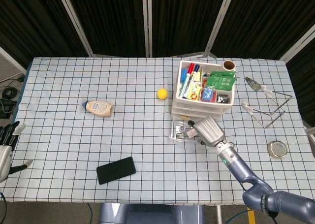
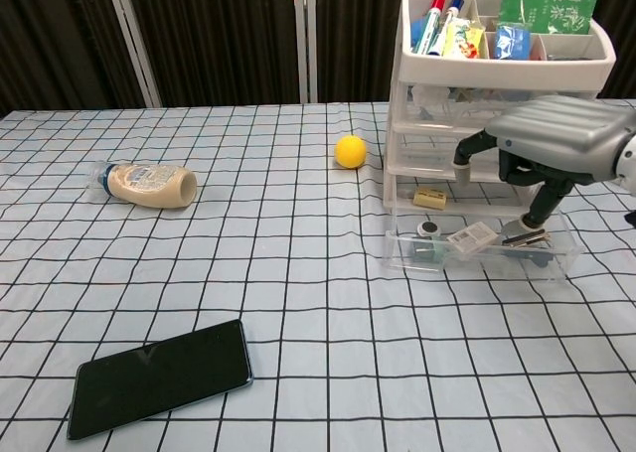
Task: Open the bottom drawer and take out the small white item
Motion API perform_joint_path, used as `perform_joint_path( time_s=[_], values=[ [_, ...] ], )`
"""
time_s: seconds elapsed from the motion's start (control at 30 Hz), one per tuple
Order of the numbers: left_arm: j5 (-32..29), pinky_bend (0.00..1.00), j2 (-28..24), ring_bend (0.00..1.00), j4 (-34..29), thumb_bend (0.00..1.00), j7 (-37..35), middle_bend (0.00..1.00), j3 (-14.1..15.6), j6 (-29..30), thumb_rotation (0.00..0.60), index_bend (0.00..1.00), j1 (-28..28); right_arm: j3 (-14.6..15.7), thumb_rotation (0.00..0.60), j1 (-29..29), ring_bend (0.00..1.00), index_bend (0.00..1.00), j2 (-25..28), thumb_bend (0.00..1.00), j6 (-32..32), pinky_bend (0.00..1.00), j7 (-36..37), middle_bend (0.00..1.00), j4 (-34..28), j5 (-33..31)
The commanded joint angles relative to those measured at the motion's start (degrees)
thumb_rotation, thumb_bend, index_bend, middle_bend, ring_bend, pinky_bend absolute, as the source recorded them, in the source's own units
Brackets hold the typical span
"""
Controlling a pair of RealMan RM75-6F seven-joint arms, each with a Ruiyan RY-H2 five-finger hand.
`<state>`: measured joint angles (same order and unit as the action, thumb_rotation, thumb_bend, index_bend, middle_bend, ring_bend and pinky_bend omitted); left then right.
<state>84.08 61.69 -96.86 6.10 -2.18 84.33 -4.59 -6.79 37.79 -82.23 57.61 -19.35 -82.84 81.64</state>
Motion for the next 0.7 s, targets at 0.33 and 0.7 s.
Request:
perform_joint_path(
  time_s=[0.33,0.7],
  values=[
    [-1.44,0.0,0.4,0.0,0.29,0.0,0.63,0.0,-0.38,-1.41,0.6,0.0,-0.66,1.48,0.6,3.13,1.0,0.4,-2.24,0.01,-0.84,0.82,4.29,1.0,8.03,5.35],
    [-1.23,0.0,-0.34,0.0,-0.06,0.0,-0.19,0.0,-0.54,-0.32,0.6,0.0,-0.23,4.58,0.6,6.79,1.0,0.42,-1.3,0.0,-1.13,0.82,12.69,1.0,14.55,13.03]
  ],
)
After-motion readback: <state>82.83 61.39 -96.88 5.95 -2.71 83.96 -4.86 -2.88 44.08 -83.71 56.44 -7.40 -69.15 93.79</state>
